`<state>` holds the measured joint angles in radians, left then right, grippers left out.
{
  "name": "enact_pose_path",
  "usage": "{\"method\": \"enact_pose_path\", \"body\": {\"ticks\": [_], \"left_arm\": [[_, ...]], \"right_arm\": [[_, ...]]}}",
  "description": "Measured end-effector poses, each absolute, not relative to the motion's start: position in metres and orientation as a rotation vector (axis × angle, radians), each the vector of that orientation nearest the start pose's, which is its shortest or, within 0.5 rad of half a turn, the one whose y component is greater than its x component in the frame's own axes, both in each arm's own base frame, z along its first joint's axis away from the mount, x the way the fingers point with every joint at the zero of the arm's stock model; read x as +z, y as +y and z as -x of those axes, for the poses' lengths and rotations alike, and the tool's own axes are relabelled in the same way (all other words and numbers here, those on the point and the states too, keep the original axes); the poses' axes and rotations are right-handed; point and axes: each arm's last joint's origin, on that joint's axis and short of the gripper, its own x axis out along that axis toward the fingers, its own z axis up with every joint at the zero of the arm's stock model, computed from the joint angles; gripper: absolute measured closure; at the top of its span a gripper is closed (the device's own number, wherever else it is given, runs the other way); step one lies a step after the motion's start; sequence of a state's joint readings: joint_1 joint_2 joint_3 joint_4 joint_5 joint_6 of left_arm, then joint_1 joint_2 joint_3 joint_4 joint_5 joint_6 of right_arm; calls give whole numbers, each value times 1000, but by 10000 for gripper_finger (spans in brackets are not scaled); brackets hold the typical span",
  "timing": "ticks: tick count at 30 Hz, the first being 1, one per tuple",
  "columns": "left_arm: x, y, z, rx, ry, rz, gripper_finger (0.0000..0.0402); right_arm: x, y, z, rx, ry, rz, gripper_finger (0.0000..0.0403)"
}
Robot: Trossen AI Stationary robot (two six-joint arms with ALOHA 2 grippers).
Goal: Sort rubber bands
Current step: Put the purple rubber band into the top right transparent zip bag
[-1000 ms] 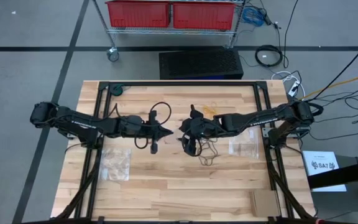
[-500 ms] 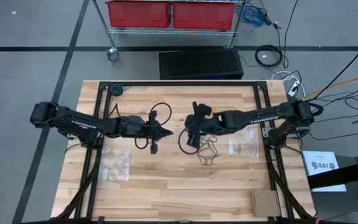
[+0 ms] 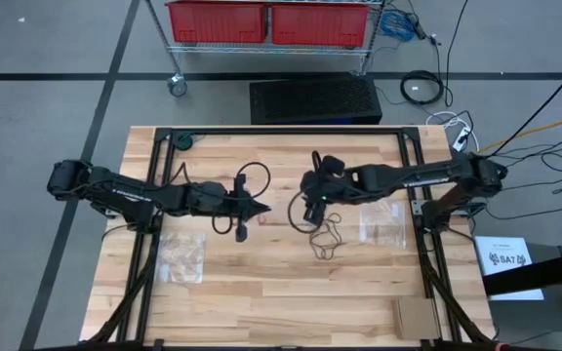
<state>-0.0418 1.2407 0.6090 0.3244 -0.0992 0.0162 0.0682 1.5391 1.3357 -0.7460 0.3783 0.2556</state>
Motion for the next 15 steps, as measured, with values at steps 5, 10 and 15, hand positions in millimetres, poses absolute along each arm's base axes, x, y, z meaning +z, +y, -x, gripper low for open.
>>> {"method": "enact_pose_path", "body": {"ticks": [5, 10, 15], "left_arm": [[232, -8, -256, 65, 304, -39, 402], [236, -7, -250, 66, 309, -37, 401], [239, -6, -244, 102, 322, -39, 402]], "right_arm": [[284, 32, -307, -321, 1019, -50, 189], [242, 41, -295, -369, 1095, -115, 194], [194, 44, -288, -303, 1056, -189, 194]]}}
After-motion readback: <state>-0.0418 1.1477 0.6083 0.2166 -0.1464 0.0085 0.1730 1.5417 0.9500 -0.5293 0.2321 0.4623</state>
